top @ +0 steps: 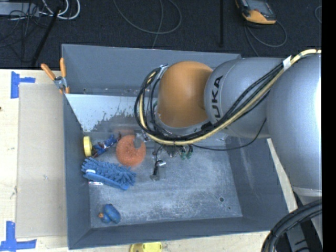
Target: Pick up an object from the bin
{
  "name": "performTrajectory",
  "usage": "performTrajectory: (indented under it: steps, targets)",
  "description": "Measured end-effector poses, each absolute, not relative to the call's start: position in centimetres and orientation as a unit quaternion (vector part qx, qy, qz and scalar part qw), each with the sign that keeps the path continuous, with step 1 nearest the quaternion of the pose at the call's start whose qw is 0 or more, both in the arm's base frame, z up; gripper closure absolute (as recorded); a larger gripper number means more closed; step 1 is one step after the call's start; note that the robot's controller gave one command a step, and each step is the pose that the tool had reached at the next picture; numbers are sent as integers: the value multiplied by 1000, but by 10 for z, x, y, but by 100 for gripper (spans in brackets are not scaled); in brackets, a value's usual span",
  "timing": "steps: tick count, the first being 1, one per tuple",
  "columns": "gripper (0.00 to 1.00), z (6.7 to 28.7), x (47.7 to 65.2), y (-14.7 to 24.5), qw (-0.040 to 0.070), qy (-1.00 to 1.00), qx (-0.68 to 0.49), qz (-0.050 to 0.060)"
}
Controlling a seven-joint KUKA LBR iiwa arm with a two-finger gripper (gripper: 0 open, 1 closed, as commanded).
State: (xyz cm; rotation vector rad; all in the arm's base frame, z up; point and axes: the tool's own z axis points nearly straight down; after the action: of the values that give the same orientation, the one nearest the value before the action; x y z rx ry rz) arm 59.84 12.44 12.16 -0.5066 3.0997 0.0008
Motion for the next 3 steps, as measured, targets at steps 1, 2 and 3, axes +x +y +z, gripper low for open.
performTrajectory:
  steps: [1, 2, 3]
  targets:
    - [0, 89, 580, 134, 2, 986, -165, 1]
    - [0, 81, 595, 159, -4, 979, -205, 0]
    - [100, 84, 599, 183, 2, 988, -155, 0]
